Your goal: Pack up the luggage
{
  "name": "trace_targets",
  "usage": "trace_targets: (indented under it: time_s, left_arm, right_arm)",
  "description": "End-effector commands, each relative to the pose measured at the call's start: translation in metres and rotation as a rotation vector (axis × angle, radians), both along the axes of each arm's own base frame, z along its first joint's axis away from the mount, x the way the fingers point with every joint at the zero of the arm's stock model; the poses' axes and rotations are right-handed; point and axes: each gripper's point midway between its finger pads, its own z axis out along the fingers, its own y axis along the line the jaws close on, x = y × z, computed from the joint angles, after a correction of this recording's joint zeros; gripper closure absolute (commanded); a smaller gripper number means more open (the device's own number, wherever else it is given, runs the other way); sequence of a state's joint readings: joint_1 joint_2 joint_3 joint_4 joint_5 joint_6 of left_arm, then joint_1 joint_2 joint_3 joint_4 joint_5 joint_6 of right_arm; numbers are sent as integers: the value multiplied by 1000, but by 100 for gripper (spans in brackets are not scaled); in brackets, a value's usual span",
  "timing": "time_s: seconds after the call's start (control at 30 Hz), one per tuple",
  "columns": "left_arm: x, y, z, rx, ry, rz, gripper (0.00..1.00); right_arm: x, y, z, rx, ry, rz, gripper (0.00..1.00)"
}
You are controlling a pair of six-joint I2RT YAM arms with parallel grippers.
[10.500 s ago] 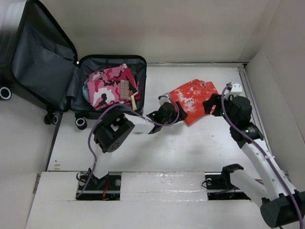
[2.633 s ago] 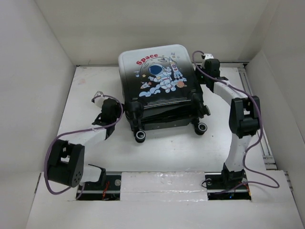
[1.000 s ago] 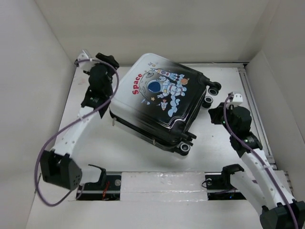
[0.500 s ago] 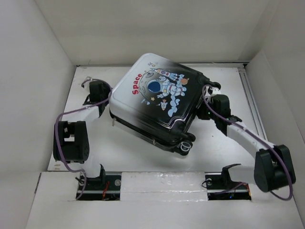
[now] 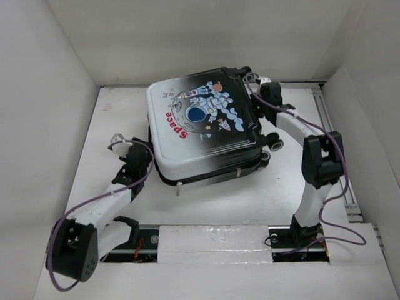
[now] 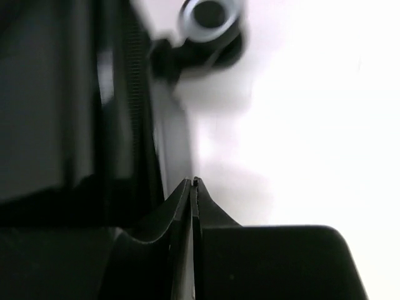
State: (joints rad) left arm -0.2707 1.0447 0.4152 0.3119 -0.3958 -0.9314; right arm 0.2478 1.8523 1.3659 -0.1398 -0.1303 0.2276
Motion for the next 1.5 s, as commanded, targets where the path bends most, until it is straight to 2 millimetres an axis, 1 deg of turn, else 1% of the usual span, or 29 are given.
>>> trace_targets:
  time_s: [0.0, 0.03, 0.13, 0.17, 0.27, 0.37, 0.4, 0.43, 0.47, 0.5, 0.53, 0.57, 0.6, 0.63, 0.67, 0.7, 0.73, 0.83, 0.87, 0.93, 0.97, 1.0, 1.07, 1.1, 1.17, 1.27, 1.3, 1.37, 1.47]
  left_arm:
    - [-54, -120, -2, -71, 28, -453, 50]
    - [-61, -121, -6, -79, 37, -432, 51]
    - [-87, -132, -6, -94, 25, -470, 51]
    - [-91, -134, -1, -114, 17, -466, 51]
    - [-103, -127, 11, -118, -24, -449, 51]
    - [-104, -111, 30, -113, -84, -403, 51]
    - [-104, -108, 35, -106, -103, -401, 51]
    - [-103, -107, 44, -84, -129, -405, 51]
    - [-102, -103, 50, -73, -140, -395, 51]
    - [-99, -98, 50, -63, -147, -367, 51]
    - [-98, -96, 47, -37, -139, -361, 51]
    - [-96, -97, 50, -29, -146, -355, 51]
    - [-94, -98, 40, -3, -112, -357, 55]
    - [-92, -98, 37, 8, -98, -349, 58]
    - [-91, -104, 34, 5, -87, -369, 60]
    - [-87, -107, 25, 15, -62, -375, 64]
    - [-89, -115, 21, 5, -46, -411, 70]
    - [-86, -130, 16, -12, -46, -457, 80]
    - [-86, -133, 19, -14, -58, -475, 81]
    - [-86, -136, 18, -14, -64, -491, 81]
    - [-86, -136, 15, -10, -57, -491, 81]
    - [-86, -139, 17, 4, -67, -512, 81]
    - [-84, -145, 15, 0, -63, -542, 71]
    - [-84, -149, 16, 1, -69, -566, 67]
    - [-83, -159, 12, -2, -69, -598, 61]
    - [-78, -161, 7, 8, -41, -585, 64]
    - [-78, -155, 2, 19, -22, -558, 72]
    - [-79, -144, -3, 22, -9, -508, 75]
    - [-76, -116, 24, 10, -116, -391, 75]
  right_arm:
    - [4, 125, 151, 257, -268, 398, 90]
    - [7, 127, 177, 248, -276, 413, 89]
    - [18, 130, 175, 210, -249, 432, 84]
    - [21, 129, 196, 212, -291, 425, 80]
    - [38, 98, 212, 198, -319, 355, 50]
    - [43, 59, 226, 186, -320, 288, 38]
    - [40, 50, 222, 173, -313, 278, 38]
    - [20, 40, 247, 175, -350, 271, 38]
    - [9, 34, 254, 161, -383, 260, 42]
    - [5, 23, 225, 145, -375, 221, 51]
    - [-9, 17, 230, 154, -405, 198, 60]
    - [-43, 5, 268, 155, -506, 173, 76]
    - [-53, -9, 272, 135, -548, 106, 85]
    - [-68, -18, 229, 123, -470, 69, 91]
    - [-103, -25, 251, 145, -540, 46, 95]
    - [-116, -33, 241, 145, -541, 17, 95]
    - [-127, -43, 195, 134, -476, -38, 95]
    - [-172, -49, 180, 168, -516, -26, 97]
    - [-184, -45, 151, 183, -464, 11, 97]
    - [-214, -33, 149, 221, -502, 121, 91]
    - [-235, -10, 126, 250, -460, 265, 87]
    - [-247, -1, 120, 270, -450, 326, 84]
    - [-270, 11, 110, 276, -450, 426, 78]
    - [-275, 13, 92, 273, -420, 429, 76]
    - [-276, 10, 85, 292, -394, 365, 71]
    - [-251, -21, 68, 272, -342, 79, 67]
    - [-243, -26, 70, 271, -357, 30, 67]
    - [-218, -44, 55, 226, -312, -72, 71]
    - [-186, -47, 56, 230, -259, -69, 80]
